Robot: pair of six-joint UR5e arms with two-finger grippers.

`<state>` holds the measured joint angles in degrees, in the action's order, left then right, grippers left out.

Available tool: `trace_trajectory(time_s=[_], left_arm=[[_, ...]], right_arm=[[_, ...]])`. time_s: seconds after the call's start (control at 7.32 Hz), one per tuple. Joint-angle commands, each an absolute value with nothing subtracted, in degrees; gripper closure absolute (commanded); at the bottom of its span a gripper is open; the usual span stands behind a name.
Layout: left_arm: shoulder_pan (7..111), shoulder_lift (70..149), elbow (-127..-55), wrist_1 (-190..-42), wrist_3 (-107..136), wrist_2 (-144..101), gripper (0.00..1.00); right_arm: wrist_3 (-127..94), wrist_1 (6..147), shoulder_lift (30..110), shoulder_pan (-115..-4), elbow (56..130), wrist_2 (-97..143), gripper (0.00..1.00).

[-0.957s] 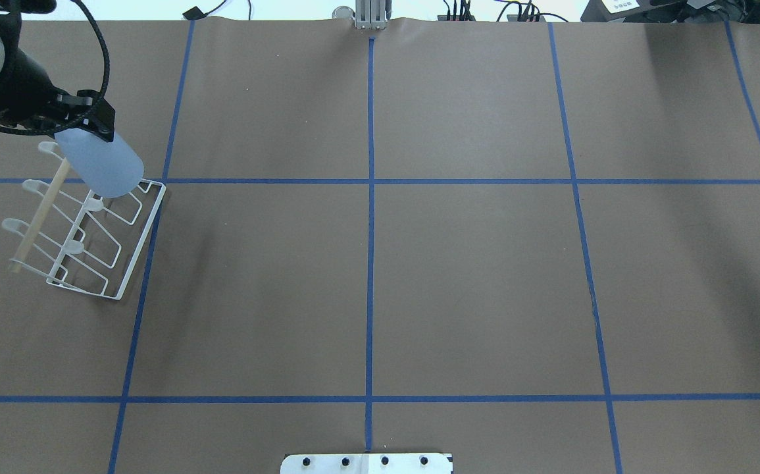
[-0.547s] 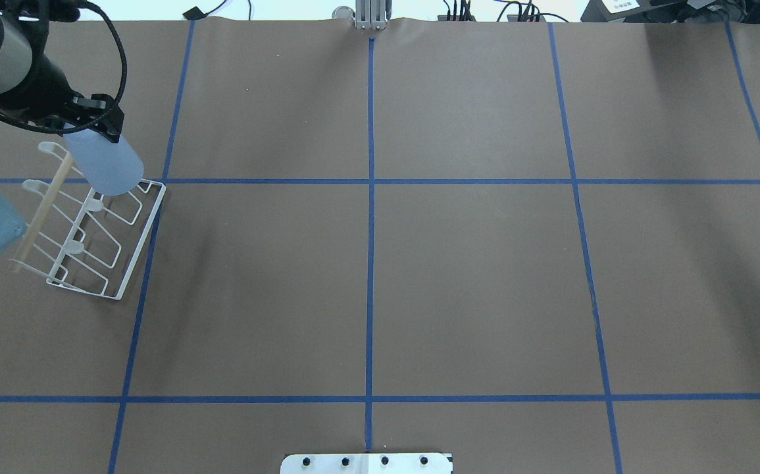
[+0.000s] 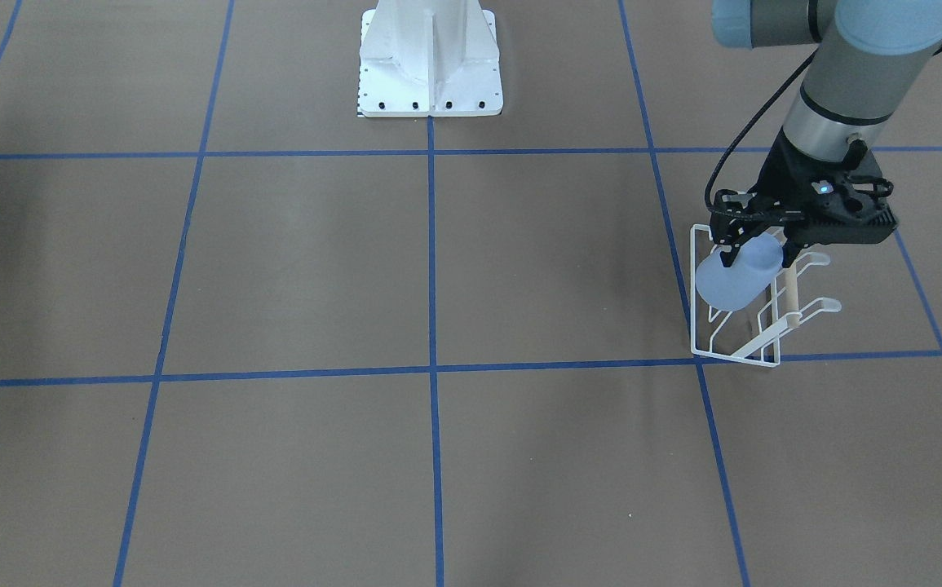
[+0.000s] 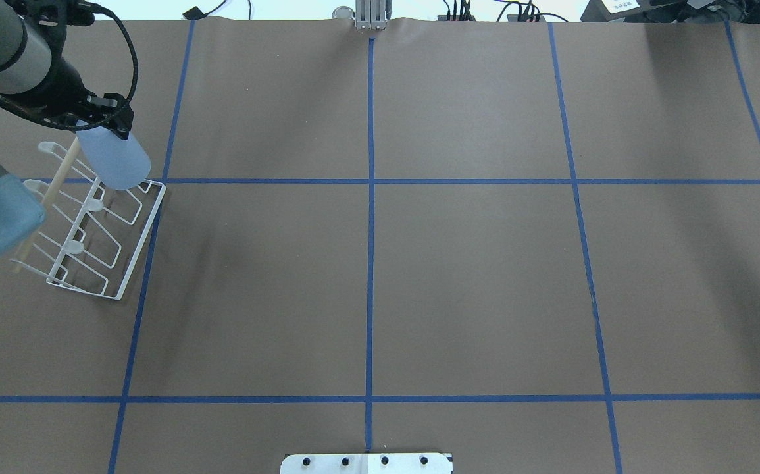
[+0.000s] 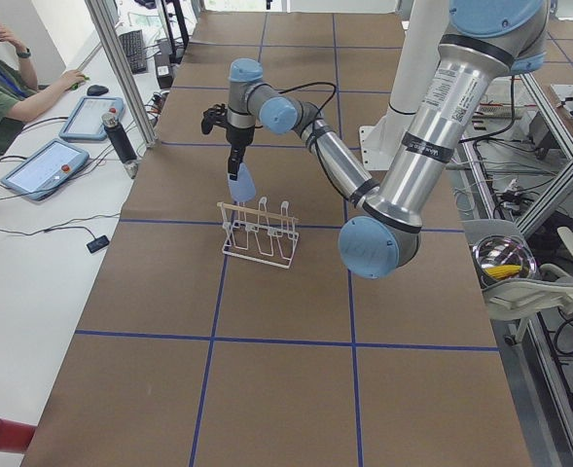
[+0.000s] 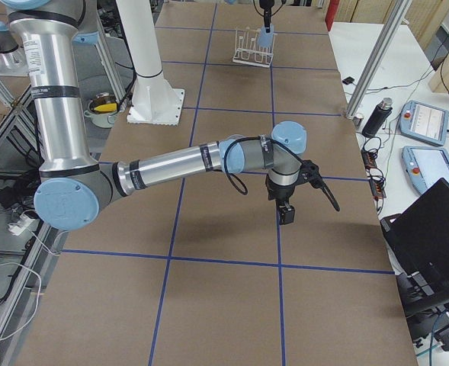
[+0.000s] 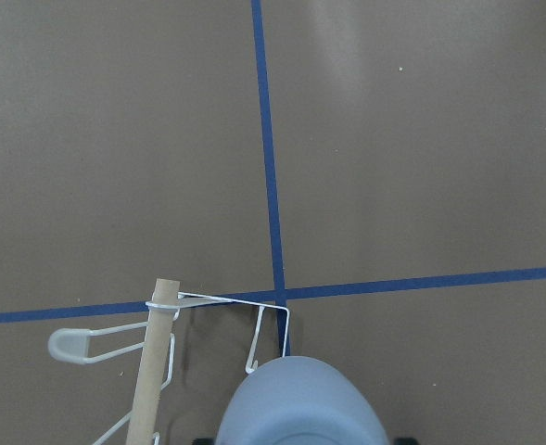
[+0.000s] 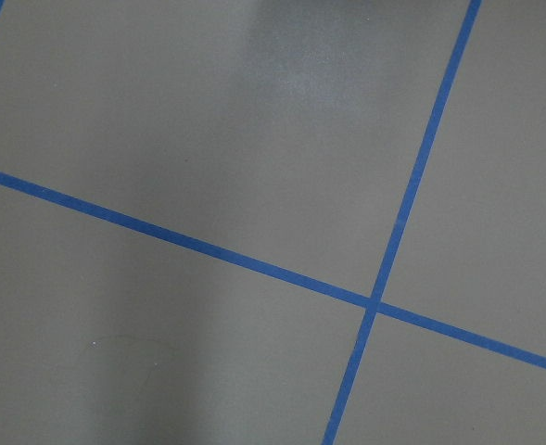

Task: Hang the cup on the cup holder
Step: 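Release the cup and raise the left gripper away from the rack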

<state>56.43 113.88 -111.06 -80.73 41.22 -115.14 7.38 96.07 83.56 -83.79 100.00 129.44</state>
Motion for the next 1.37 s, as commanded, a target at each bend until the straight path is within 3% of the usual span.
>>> trace_trajectory(time_s=[0.0,0.27,0.41,0.55,1.23], left_arm=[[56.4,113.4,-110.5,-81.2,41.2,-115.0,1.00],[56.4,113.1,-109.5,-81.3,41.2,-115.1,1.00],[56.4,113.1,-108.9,-81.2,41.3,-115.4,0.45],[56.4,112.4,-109.2,-81.3,41.2,-115.1,0.02],[60.7,110.7,-110.7,-80.9,36.7,-115.8,0.02]], right_arm=[[7.4,96.1,83.6,-83.8,100.0,129.6,0.00],[7.4,96.1,83.7,-83.8,100.5,129.9,0.00],[7.3,96.1,84.2,-83.8,101.4,129.5,0.00],[7.6,96.0,85.8,-83.8,101.5,129.6,0.00],[6.8,96.9,86.6,-83.8,100.6,129.6,0.00]])
